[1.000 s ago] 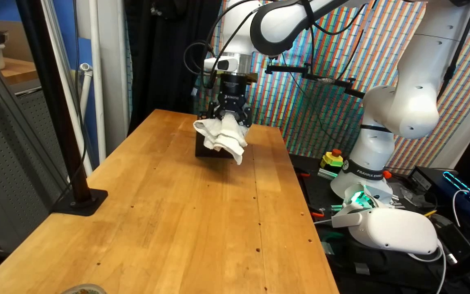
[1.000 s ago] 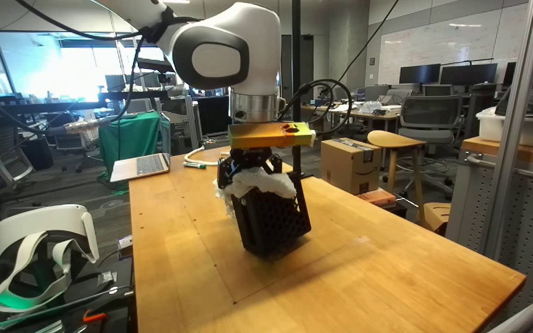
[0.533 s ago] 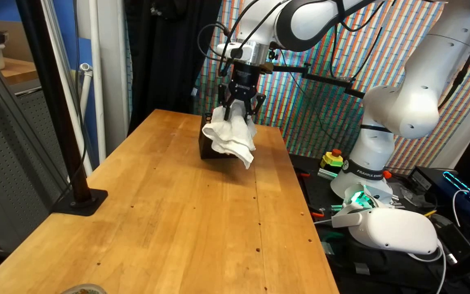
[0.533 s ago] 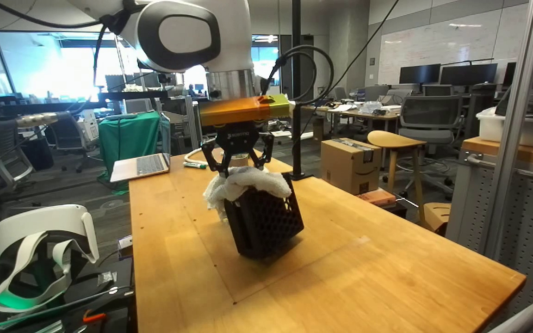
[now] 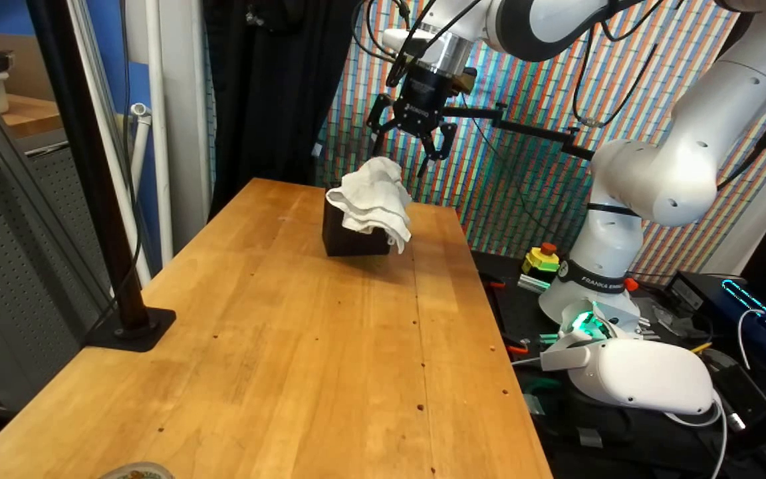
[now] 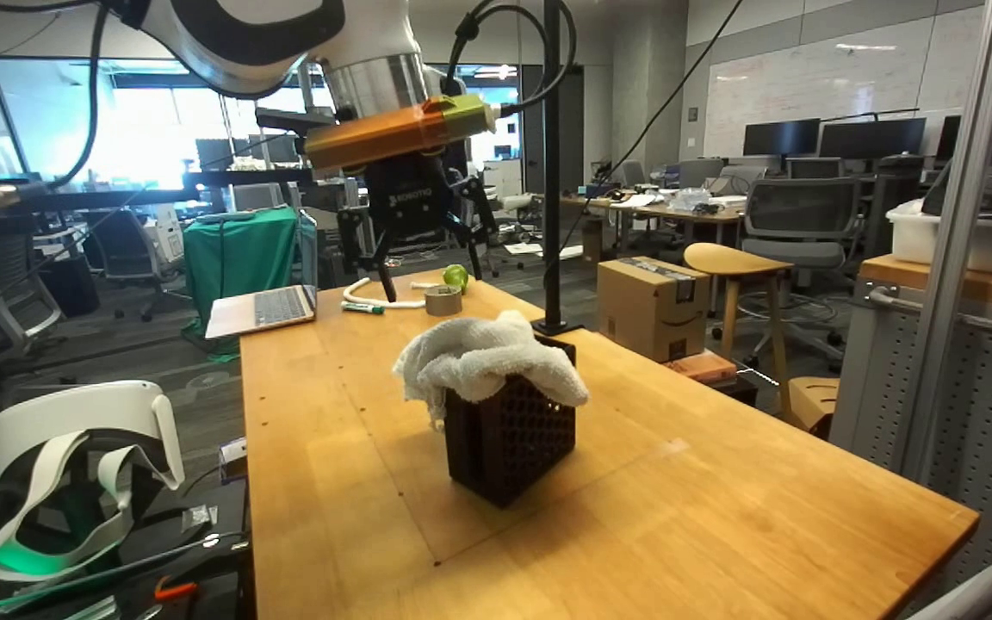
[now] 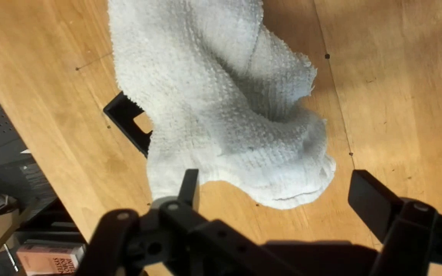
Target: Put the white towel in the black box
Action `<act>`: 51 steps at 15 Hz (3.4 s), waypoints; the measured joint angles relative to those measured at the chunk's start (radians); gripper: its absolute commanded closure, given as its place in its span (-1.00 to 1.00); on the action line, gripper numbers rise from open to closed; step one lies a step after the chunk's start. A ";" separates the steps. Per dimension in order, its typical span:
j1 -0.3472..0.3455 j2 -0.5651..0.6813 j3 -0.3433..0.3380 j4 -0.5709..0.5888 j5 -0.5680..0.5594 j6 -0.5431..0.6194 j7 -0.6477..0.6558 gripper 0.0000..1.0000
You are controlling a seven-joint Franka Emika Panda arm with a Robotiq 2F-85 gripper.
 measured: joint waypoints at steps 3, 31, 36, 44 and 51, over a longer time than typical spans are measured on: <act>0.005 -0.032 0.000 0.001 -0.046 0.001 0.028 -0.37; 0.007 0.081 -0.010 -0.030 -0.278 -0.032 0.128 0.86; 0.007 0.085 0.037 -0.025 -0.475 0.025 0.264 0.87; 0.005 0.143 0.028 -0.025 -0.573 0.238 0.407 0.86; 0.004 0.213 -0.030 -0.024 -0.504 0.336 0.389 0.87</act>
